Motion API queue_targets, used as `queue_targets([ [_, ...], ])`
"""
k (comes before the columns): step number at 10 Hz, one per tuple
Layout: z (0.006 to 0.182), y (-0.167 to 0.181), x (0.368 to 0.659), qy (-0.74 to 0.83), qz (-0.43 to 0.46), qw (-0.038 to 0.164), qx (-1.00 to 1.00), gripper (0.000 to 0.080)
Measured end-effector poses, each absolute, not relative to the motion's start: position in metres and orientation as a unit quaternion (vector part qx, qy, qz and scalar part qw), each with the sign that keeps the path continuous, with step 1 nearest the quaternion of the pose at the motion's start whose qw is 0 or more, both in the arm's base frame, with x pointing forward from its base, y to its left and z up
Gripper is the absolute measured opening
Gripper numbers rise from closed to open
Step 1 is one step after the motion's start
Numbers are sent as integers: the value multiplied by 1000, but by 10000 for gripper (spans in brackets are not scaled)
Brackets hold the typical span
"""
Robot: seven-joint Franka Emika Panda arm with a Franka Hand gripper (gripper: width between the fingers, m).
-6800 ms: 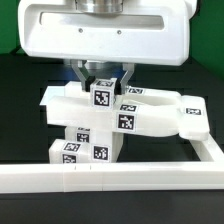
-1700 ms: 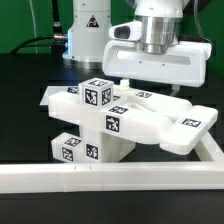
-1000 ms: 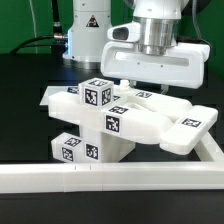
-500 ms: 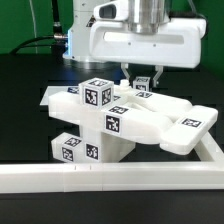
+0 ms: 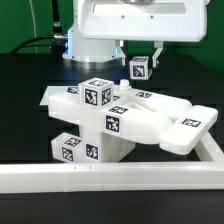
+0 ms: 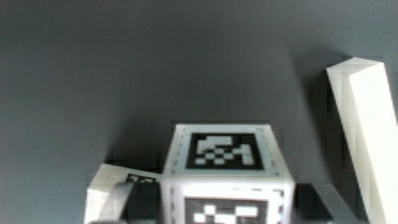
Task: Assemble chair
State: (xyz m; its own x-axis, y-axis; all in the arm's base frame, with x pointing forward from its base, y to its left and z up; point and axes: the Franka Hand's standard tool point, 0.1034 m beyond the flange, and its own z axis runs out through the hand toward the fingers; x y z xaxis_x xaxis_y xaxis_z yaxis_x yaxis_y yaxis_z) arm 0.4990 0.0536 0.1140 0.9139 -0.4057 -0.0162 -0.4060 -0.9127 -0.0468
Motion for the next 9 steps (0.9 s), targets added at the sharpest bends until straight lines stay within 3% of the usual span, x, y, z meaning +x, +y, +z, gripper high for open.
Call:
queue_targets([
  [2,114,52,500,208,3,24,-978,287],
  [6,148,25,548,167,6,32,-985,287],
  [9,146,25,547,168,4,31,-985,288],
])
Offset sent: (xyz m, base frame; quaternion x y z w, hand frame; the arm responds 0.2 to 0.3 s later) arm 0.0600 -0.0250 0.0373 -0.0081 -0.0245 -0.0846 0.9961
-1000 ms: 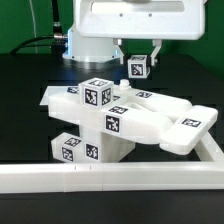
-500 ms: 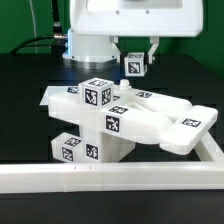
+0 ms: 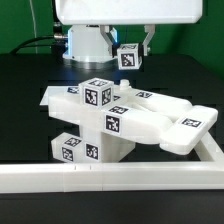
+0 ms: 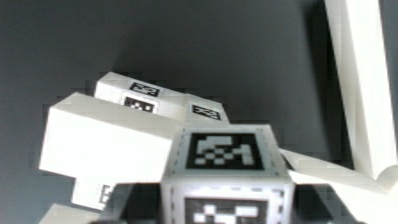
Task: Assemble chair
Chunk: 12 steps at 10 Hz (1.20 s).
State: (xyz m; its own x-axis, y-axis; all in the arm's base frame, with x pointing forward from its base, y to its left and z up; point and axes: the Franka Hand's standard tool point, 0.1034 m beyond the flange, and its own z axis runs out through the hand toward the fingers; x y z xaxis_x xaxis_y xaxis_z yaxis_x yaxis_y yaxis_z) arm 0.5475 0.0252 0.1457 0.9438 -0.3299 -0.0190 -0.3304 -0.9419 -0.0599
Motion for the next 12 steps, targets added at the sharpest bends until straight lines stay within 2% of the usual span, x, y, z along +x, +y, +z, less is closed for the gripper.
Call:
queue_targets([
  [4,146,9,567,148,-4,24,-989,288],
  [8,143,8,567,146,-2,21,-989,288],
  [12,133,13,574,130,4,9,-992,288],
])
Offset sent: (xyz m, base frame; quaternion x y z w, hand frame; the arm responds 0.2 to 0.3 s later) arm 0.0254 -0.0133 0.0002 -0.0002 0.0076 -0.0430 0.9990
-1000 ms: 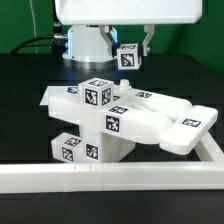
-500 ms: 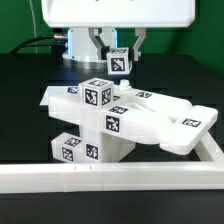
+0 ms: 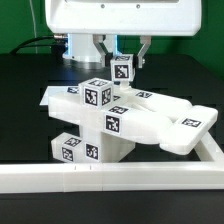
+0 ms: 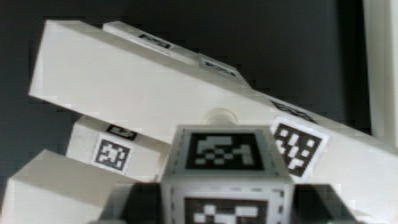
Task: Assemble chair
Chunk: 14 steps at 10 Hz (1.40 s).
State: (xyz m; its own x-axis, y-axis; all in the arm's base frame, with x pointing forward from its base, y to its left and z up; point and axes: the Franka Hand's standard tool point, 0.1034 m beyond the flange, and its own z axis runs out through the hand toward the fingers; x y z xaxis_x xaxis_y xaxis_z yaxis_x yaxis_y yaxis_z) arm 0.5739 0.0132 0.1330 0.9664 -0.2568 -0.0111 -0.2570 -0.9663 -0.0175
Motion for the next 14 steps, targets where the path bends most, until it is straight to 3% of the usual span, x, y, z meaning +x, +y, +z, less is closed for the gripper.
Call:
queue_targets([
  [14,128,14,570,135,-6,8,-991,288],
])
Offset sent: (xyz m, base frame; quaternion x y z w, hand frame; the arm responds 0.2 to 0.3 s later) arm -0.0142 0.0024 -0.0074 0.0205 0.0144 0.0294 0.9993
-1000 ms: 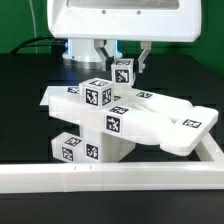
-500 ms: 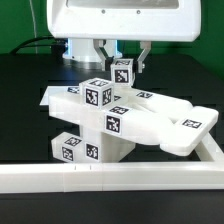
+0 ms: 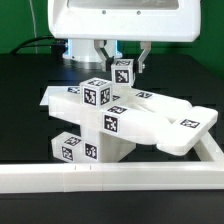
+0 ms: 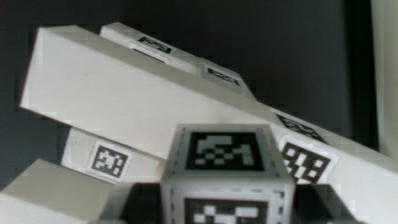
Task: Assemble chair
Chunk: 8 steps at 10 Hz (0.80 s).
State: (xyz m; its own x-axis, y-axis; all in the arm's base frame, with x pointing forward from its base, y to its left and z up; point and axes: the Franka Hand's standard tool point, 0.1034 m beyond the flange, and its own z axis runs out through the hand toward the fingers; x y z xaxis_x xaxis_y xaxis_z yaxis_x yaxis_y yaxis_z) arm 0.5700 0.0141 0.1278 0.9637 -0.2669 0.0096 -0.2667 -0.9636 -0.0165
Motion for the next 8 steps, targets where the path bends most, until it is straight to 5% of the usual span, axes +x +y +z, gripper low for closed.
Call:
queue_targets([
  [8,122,15,565,110,-13,4,-994,288],
])
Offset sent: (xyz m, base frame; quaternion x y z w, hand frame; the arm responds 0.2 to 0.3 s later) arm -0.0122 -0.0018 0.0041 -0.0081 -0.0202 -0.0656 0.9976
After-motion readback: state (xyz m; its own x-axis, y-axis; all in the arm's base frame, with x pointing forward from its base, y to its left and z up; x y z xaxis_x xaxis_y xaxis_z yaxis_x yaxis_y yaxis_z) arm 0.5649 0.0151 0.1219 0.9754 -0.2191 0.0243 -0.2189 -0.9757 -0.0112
